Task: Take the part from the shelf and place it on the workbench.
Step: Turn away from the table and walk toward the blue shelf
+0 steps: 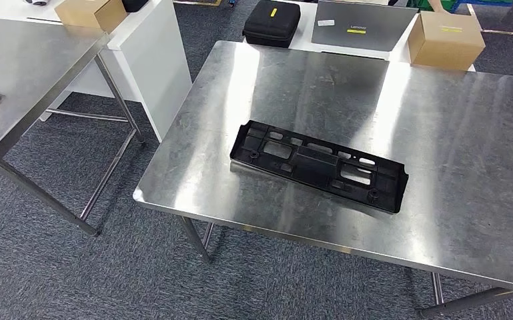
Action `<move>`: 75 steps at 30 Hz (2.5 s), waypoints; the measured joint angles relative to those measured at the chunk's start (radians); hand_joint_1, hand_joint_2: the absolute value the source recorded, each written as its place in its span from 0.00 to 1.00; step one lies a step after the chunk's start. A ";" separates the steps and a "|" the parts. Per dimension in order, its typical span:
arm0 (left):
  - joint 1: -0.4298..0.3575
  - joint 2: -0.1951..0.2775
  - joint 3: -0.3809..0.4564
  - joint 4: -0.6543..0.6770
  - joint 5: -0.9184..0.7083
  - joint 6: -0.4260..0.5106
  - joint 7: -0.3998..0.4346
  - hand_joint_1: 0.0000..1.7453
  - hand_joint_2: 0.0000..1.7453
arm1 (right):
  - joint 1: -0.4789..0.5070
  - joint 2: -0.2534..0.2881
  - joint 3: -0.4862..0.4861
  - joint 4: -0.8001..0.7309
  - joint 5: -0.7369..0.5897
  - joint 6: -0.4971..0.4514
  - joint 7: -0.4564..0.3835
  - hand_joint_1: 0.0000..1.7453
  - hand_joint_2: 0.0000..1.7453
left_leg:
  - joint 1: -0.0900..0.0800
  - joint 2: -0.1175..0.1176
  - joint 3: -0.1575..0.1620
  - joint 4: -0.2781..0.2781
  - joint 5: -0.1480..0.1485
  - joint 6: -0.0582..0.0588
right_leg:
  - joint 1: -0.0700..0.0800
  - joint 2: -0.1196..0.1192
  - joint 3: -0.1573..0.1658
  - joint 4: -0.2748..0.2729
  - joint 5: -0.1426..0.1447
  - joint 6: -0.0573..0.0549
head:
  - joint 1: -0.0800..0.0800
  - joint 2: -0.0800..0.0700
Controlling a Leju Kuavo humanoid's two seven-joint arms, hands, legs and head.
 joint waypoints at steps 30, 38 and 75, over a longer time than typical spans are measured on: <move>0.018 -0.064 0.063 0.009 0.033 0.121 0.002 0.00 0.00 | 1.445 -0.440 -1.111 -0.526 -0.290 -0.116 -0.112 0.00 1.00 | 0.000 -0.026 0.031 -0.008 -0.024 0.017 | 0.010 -0.024 0.038 -0.018 -0.026 0.016 | 0.010 0.000; 0.016 -0.067 0.084 0.009 0.045 0.144 0.000 0.00 0.00 | 1.473 -0.384 -1.372 -0.419 -0.160 -0.140 -0.156 0.00 1.00 | -0.003 -0.018 0.033 -0.008 -0.027 0.019 | 0.006 -0.015 0.039 -0.018 -0.026 0.016 | 0.010 0.000; 0.009 -0.079 0.108 0.008 -0.019 0.164 0.002 0.00 1.00 | 1.463 0.107 -1.549 0.125 0.196 -0.389 0.200 0.00 1.00 | -0.002 -0.007 0.039 -0.010 -0.030 0.020 | 0.007 -0.008 0.043 -0.018 -0.026 0.017 | 0.009 0.000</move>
